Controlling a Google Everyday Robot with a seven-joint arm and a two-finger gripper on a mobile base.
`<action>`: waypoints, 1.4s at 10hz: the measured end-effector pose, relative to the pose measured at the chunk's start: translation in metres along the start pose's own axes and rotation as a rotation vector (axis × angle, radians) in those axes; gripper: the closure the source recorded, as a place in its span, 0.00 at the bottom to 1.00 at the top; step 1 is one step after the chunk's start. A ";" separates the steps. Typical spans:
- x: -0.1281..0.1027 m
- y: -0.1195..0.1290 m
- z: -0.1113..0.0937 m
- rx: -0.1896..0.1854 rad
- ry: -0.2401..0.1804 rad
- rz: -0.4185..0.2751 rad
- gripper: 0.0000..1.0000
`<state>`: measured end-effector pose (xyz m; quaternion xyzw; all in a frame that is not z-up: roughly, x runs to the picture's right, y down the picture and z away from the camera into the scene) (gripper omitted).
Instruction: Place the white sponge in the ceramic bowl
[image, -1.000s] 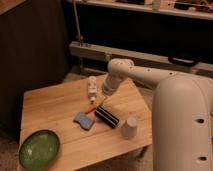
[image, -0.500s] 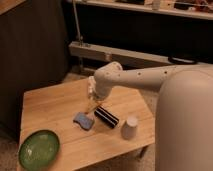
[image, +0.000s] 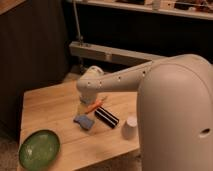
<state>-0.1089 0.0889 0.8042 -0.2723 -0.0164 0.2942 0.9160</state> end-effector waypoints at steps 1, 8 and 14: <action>0.001 0.007 0.003 -0.029 0.006 -0.014 0.20; 0.018 0.047 0.041 -0.208 0.083 -0.089 0.20; 0.021 0.062 0.083 -0.243 0.127 -0.088 0.20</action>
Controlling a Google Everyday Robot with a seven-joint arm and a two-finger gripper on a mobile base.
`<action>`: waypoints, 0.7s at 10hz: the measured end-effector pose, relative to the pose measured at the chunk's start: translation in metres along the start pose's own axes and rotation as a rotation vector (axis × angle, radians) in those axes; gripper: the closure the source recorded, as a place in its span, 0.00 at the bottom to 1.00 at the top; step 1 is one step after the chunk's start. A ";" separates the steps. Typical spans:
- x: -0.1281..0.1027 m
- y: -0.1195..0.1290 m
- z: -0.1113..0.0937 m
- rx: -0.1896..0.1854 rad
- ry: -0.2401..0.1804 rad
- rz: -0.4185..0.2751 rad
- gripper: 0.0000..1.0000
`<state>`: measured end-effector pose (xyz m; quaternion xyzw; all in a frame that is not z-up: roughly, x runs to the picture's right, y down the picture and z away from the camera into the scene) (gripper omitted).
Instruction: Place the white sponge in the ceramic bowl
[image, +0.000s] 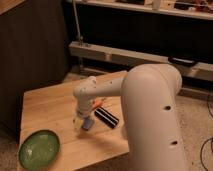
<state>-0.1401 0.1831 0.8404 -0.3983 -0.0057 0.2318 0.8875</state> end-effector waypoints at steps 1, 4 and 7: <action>0.001 0.000 0.004 -0.001 0.008 0.006 0.20; 0.001 -0.001 0.010 0.008 0.017 0.020 0.32; 0.003 -0.004 0.007 0.017 0.005 0.043 0.62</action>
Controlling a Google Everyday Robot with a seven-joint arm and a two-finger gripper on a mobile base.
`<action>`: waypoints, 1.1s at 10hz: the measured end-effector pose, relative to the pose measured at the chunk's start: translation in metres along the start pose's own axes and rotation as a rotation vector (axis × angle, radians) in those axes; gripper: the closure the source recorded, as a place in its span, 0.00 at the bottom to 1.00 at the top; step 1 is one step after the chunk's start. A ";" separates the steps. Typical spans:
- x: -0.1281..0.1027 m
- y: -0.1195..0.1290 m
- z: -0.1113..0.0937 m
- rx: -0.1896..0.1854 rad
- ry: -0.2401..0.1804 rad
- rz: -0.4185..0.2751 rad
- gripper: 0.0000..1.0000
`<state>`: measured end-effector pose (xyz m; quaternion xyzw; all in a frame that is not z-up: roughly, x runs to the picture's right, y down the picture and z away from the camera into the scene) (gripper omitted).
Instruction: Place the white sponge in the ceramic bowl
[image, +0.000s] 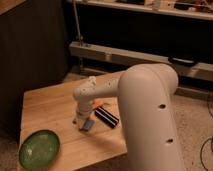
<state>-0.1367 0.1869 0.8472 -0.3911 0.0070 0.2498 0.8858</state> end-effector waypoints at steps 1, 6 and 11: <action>-0.001 0.000 -0.003 0.000 -0.008 0.002 0.73; -0.001 0.005 -0.067 -0.015 -0.104 -0.002 1.00; -0.018 0.103 -0.122 -0.014 -0.134 -0.247 1.00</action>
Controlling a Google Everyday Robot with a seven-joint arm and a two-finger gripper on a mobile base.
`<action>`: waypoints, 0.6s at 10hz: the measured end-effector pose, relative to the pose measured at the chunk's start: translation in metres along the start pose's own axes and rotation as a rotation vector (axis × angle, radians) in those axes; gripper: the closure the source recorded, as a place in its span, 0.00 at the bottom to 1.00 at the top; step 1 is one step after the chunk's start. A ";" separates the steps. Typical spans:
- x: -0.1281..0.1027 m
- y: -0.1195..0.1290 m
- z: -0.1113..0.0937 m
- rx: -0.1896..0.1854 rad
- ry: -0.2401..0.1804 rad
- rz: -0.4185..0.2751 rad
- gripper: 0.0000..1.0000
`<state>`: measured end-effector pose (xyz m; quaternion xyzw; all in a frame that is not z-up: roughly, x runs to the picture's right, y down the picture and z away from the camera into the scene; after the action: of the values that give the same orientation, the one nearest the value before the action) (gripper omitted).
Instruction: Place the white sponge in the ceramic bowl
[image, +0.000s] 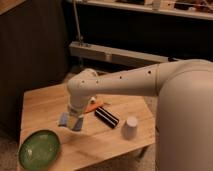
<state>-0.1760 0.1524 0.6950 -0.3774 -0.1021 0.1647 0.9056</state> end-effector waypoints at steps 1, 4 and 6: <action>-0.011 0.022 -0.001 -0.004 0.005 -0.058 1.00; -0.048 0.071 0.008 -0.034 0.040 -0.215 0.96; -0.076 0.098 0.019 -0.061 0.071 -0.316 0.75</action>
<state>-0.2733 0.2009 0.6337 -0.3895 -0.1333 0.0036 0.9113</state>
